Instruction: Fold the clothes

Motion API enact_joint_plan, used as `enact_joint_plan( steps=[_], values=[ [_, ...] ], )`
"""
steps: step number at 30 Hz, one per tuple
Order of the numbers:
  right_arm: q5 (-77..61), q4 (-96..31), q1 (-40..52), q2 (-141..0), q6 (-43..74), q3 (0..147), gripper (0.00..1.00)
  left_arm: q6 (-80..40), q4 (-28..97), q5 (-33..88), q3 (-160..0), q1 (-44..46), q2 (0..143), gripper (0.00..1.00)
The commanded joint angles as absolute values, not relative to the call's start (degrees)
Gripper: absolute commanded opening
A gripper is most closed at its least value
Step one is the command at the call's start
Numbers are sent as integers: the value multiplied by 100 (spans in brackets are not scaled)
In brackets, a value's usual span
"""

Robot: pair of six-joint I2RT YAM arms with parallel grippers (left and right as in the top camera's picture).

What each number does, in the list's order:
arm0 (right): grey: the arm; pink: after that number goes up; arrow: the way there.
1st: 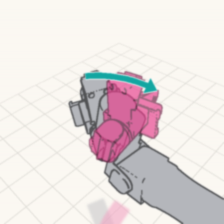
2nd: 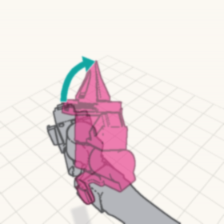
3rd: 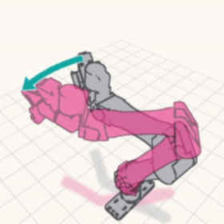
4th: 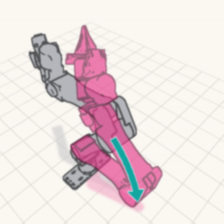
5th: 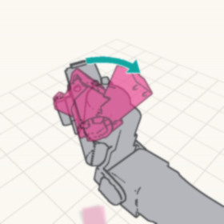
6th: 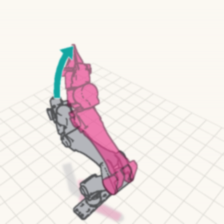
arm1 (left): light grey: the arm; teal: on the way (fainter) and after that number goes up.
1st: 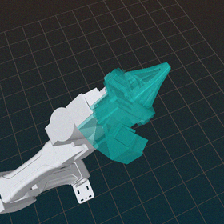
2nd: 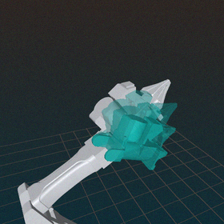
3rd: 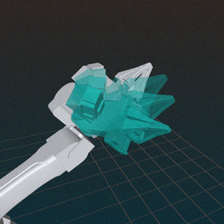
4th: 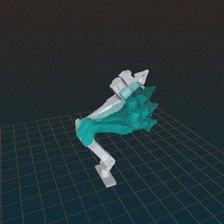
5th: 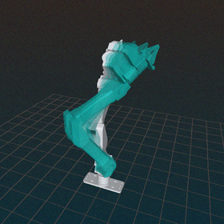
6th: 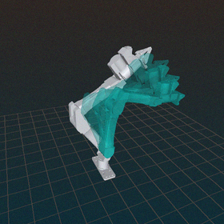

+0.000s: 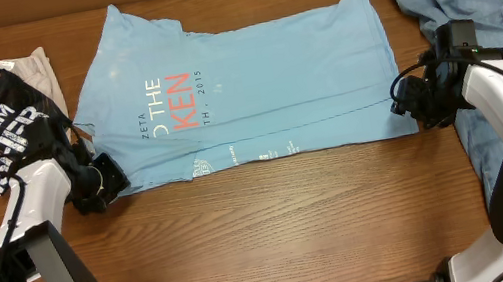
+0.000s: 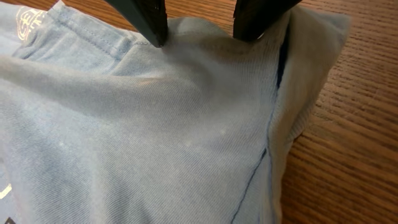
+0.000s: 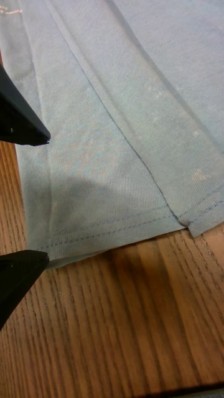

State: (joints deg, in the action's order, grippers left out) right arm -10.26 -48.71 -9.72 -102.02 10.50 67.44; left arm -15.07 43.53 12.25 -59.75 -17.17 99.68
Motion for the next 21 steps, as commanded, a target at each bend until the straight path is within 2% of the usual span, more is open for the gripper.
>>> enact_joint_plan(
  steps=[1,3,5,10,17,21],
  values=[
    [-1079,-4860,-965,-10215,1063,6748,58,-1505,4246,1341,-5961,-1673,10009,34],
    [-1079,-4860,-965,-10215,1066,6748,58,-1505,4158,1361,-5961,-1673,10009,17],
    [-1079,-4860,-965,-10215,1066,6748,58,-1505,4104,1389,-5961,-1673,10009,5],
    [-1079,-4858,-965,-10215,1066,6748,58,-1317,3887,2189,-5964,-1673,10007,4],
    [-1079,-4860,-965,-10215,1063,6748,58,-1031,2670,4836,-5979,-1658,10007,4],
    [-1079,-4849,-965,-10215,1063,6748,58,-1201,2198,5083,-5979,-1433,10007,4]
  ],
)
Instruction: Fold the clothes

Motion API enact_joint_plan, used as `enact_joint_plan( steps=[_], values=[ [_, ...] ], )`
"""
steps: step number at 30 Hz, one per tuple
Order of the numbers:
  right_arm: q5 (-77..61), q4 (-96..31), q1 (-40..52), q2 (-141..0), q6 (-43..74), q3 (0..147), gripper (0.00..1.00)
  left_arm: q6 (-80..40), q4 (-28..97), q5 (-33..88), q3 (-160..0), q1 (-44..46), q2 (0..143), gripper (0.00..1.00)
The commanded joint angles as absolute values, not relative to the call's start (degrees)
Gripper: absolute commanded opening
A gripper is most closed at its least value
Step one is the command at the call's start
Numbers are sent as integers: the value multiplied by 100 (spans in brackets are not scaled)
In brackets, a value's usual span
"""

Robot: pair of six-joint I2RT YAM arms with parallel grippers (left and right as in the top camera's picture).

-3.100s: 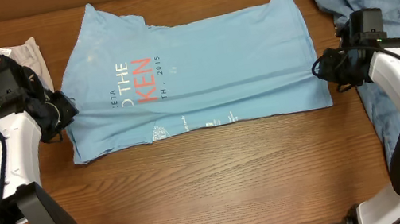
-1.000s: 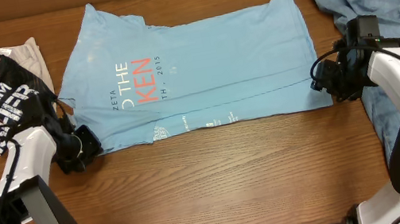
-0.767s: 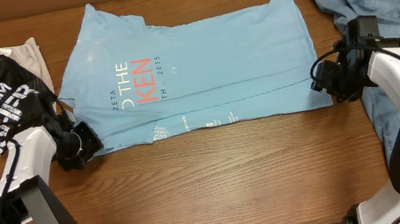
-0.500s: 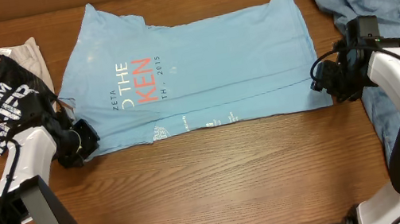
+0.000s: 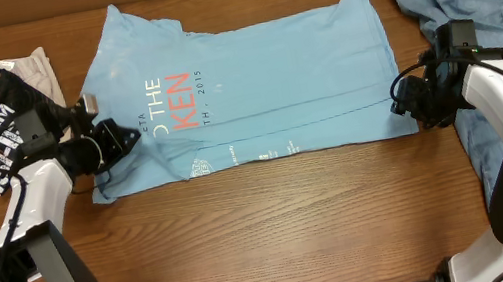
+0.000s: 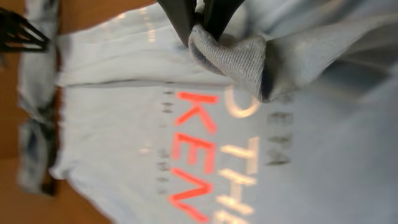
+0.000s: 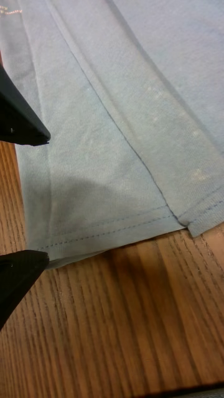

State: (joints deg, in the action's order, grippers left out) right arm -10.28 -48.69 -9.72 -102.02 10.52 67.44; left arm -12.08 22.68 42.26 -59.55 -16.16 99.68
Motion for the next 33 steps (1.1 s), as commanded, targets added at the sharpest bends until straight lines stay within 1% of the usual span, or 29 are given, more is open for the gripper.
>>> enact_joint_plan(
  steps=[1,7,12,14,16,21,33],
  values=[
    [-1079,-4847,-965,-10215,1066,6748,58,-1197,2200,5046,-5979,-1334,10007,4],
    [-1079,-4838,-965,-10215,1066,6748,57,-1184,2132,4584,-5979,-593,10007,4],
    [-1079,-4838,-965,-10215,1063,6748,57,-1457,1708,4270,-5979,-62,10007,4],
    [-1079,-4840,-965,-10215,1063,6748,57,-1553,1573,3946,-5979,95,10007,10],
    [-1079,-4840,-965,-10215,1063,6748,57,-1551,1559,3551,-5979,228,10007,11],
    [-1079,-4842,-965,-10215,1061,6748,57,-1546,1710,2952,-5979,342,10007,12],
    [-1079,-4842,-965,-10215,1061,6748,57,-1527,1710,2936,-5979,303,10007,11]
  ],
)
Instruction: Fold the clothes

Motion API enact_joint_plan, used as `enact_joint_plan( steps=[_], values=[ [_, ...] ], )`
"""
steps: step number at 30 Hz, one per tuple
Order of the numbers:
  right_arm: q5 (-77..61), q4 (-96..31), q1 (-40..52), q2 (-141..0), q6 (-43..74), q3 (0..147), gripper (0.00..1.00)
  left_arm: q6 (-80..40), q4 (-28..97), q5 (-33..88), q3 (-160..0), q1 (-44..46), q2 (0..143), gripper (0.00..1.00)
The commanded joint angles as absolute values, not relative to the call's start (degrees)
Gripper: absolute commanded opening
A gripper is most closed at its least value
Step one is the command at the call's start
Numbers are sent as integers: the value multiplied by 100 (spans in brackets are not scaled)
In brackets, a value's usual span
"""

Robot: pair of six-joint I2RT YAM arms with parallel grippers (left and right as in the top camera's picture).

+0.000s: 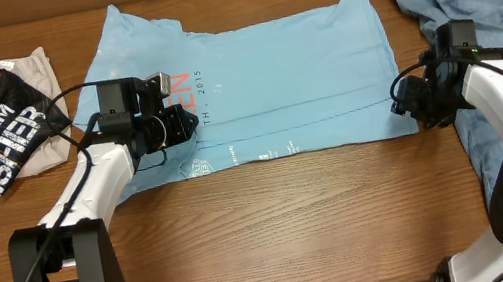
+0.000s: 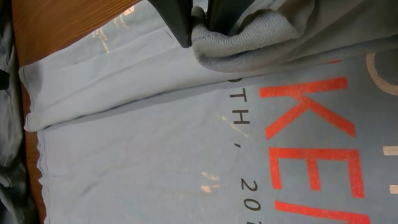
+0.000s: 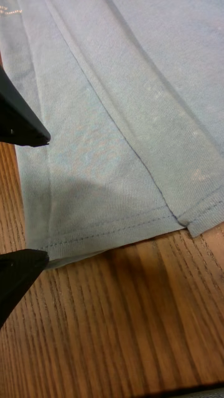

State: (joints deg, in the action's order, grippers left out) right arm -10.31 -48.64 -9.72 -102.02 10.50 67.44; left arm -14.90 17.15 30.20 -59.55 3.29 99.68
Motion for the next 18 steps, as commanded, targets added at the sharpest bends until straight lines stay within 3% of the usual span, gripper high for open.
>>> enact_joint_plan(
  steps=[1,15,16,18],
  values=[
    [-1079,-4842,-965,-10215,1063,6748,57,-1527,1708,2939,-5979,303,10007,11],
    [-1079,-4851,-965,-10215,1063,6748,57,-1345,1938,2779,-5979,303,10007,15],
    [-1079,-4853,-965,-10215,1063,6748,57,-1280,1986,2648,-5979,290,10007,23],
    [-1076,-4858,-965,-10215,1061,6748,57,-1269,2091,2383,-5992,252,9996,58]
  ],
)
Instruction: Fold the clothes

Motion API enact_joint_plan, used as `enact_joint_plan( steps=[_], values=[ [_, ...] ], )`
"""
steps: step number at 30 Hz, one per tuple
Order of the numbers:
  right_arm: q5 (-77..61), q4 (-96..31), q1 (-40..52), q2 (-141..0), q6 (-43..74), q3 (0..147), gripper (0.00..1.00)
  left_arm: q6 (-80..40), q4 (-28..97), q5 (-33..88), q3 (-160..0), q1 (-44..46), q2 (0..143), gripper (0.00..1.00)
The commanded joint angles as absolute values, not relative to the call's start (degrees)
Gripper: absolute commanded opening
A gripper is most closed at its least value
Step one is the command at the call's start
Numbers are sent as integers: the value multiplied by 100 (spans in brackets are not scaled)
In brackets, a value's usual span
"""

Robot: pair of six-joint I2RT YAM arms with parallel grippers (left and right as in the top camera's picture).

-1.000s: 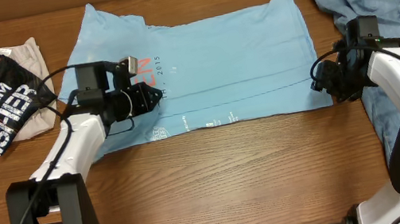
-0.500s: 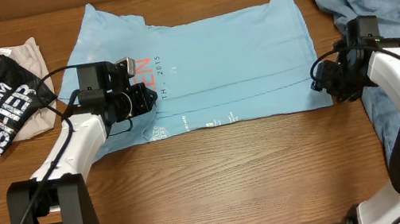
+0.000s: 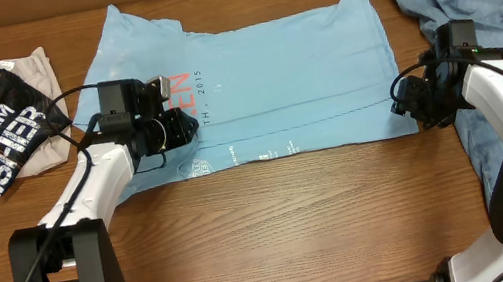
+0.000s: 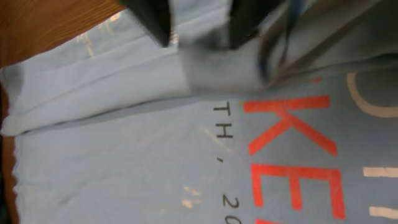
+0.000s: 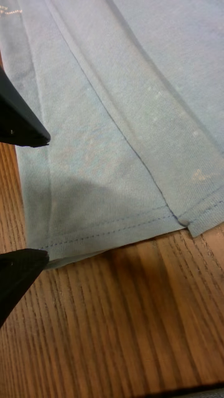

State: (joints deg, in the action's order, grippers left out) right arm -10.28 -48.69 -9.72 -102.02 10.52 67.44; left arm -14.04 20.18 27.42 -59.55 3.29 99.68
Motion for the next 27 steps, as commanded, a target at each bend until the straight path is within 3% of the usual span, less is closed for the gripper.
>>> enact_joint_plan(
  steps=[1,6,9,13,18,22,27],
  values=[
    [-1076,-4860,-965,-10215,1061,6748,57,-1129,2156,2383,-6016,222,9992,64],
    [-1079,-4873,-965,-10215,1063,6748,57,-574,2757,2268,-6287,204,9953,78],
    [-1076,-4912,-965,-10215,1061,6748,57,-600,3269,1813,-6429,152,9950,75],
    [-993,-4989,-965,-10215,1039,6748,57,-626,4049,1428,-6477,-8,9894,65],
    [-993,-5004,-965,-10215,1039,6748,57,-766,5028,572,-6477,-307,9592,65],
    [-993,-5002,-965,-10215,1039,6748,57,-1203,5564,-1142,-6477,-416,9371,65],
    [-993,-4978,-965,-10215,1041,6748,57,-1288,5522,-1271,-6455,-414,9406,59]
  ],
)
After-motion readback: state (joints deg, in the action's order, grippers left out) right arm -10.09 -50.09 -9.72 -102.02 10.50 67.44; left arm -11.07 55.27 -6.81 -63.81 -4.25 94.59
